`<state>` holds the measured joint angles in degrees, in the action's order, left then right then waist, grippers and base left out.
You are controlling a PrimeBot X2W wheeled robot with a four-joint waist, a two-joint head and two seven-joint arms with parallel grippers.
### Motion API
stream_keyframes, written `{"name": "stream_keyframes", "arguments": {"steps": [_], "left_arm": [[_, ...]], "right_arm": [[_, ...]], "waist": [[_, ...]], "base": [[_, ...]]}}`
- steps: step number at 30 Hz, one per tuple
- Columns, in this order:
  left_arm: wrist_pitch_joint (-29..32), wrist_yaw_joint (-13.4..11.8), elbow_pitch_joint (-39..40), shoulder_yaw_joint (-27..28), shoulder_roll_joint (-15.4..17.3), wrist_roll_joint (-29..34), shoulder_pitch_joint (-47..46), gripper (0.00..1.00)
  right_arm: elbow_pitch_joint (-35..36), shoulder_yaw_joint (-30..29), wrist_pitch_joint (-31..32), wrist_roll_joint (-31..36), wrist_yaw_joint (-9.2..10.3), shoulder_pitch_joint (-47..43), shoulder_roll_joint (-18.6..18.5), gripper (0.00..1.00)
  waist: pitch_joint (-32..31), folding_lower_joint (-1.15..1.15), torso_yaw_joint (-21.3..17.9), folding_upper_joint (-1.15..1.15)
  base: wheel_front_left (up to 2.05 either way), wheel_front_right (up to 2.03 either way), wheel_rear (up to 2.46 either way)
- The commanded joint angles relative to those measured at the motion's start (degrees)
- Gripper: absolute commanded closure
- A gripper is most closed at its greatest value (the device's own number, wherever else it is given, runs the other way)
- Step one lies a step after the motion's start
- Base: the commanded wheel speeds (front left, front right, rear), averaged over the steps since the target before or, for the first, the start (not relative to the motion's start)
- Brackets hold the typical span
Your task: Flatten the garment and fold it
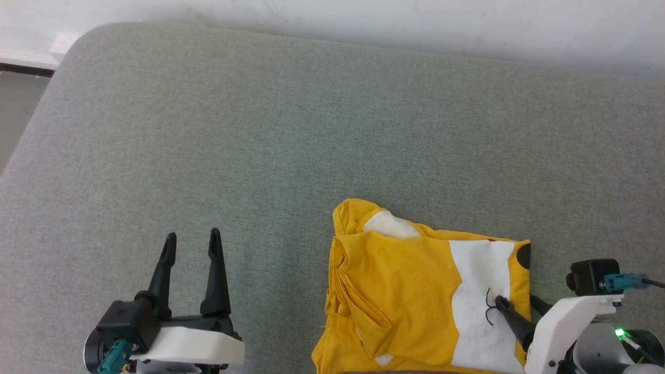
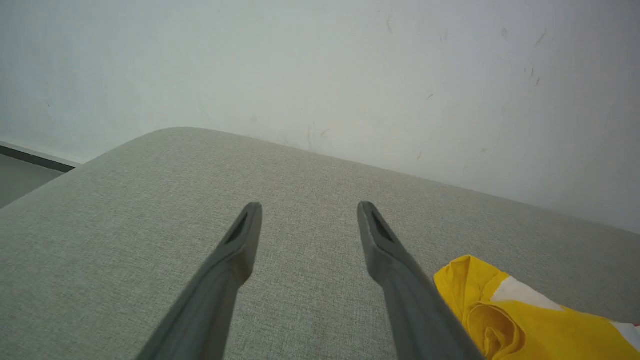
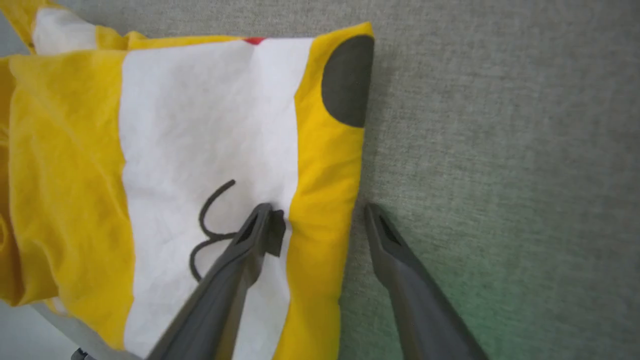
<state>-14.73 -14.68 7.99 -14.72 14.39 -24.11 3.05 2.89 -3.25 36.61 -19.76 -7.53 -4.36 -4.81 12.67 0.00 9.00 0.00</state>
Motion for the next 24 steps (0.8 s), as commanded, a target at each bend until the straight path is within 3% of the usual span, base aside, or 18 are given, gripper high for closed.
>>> {"name": "stream_keyframes", "arguments": {"steps": [1, 2, 17, 24], "left_arm": [[-0.1, 0.1, 0.1, 0.0, 0.4, 0.3, -0.7, 0.00], [0.0, 0.1, 0.0, -0.1, 0.5, 0.3, -0.6, 0.00], [1.4, -1.0, 2.4, -1.0, 2.1, 2.1, -0.6, 0.00], [2.6, -1.7, 3.7, -1.0, 3.0, 3.3, -2.6, 0.00]], "right_arm": [[-2.4, 0.8, 0.7, -0.6, 0.04, 0.2, 0.9, 0.49], [-3.1, 0.5, 0.3, -1.0, 0.04, 0.6, 1.1, 1.00], [-3.6, 2.5, -2.7, -1.0, 0.04, 4.8, 1.6, 1.00], [-4.7, 4.6, -1.5, 0.2, 0.04, 12.9, -2.4, 1.00]], "waist": [[-0.5, 0.00, 0.3, 0.00], [-0.7, 0.00, 0.4, 0.00], [-3.1, 0.00, -3.1, 0.00], [-2.1, 0.00, -7.8, 0.00]], "base": [[0.00, 0.00, 0.00], [0.00, 0.00, 0.00], [0.00, 0.00, 0.00], [0.00, 0.00, 0.00]]}}
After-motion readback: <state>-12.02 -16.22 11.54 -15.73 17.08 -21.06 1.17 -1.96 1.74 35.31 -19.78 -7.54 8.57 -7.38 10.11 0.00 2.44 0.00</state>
